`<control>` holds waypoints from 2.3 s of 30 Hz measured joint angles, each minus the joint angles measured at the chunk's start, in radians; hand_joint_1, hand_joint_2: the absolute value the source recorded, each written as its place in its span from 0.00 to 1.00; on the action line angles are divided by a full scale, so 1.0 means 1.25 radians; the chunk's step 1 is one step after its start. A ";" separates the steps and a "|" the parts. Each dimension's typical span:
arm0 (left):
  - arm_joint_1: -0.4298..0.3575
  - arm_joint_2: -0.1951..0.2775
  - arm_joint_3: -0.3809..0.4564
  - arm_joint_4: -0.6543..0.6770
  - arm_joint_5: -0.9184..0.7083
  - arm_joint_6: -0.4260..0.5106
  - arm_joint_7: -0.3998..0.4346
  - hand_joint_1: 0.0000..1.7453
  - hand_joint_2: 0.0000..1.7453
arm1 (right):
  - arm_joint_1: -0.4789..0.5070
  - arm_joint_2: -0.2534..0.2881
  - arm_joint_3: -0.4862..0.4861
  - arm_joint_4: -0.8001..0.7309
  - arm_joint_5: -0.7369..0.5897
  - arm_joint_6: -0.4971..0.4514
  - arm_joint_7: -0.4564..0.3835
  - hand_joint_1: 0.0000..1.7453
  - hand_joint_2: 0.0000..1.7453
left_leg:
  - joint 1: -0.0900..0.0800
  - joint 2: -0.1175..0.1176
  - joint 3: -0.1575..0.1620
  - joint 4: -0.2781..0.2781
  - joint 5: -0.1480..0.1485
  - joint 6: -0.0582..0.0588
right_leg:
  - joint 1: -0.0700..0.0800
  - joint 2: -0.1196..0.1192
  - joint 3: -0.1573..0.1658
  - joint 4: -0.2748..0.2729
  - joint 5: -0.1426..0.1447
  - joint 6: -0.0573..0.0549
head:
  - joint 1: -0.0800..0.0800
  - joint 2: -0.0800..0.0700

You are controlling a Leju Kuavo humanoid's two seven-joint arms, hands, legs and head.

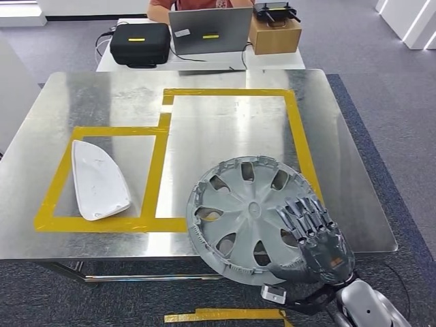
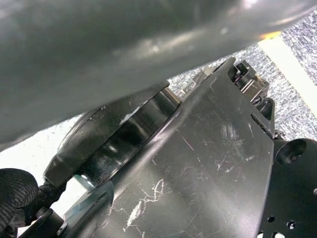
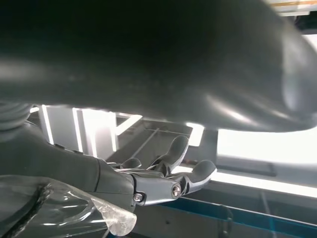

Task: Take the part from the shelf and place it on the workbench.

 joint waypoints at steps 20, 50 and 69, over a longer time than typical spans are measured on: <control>0.001 0.002 0.004 0.000 0.007 -0.001 0.005 0.00 0.00 | 0.026 0.101 -0.103 -0.034 0.000 0.000 -0.140 0.00 0.00 | -0.003 0.000 -0.001 0.007 -0.003 0.006 | -0.003 0.000 0.001 -0.001 0.001 0.006 | 0.000 0.000; 0.003 -0.002 0.015 0.000 0.011 0.013 0.014 0.00 0.00 | 0.038 0.145 -0.137 -0.027 0.000 -0.001 -0.124 0.00 0.00 | -0.001 0.027 0.047 0.059 -0.056 0.007 | 0.007 -0.058 -0.005 0.000 0.009 -0.012 | -0.002 0.000; 0.001 -0.005 0.020 0.000 0.019 0.015 0.017 0.00 0.00 | 0.095 0.145 -0.142 0.011 0.000 -0.001 0.035 0.00 0.00 | -0.013 0.039 -0.039 -0.003 0.057 0.009 | 0.006 -0.064 0.119 -0.036 -0.072 0.008 | 0.003 0.000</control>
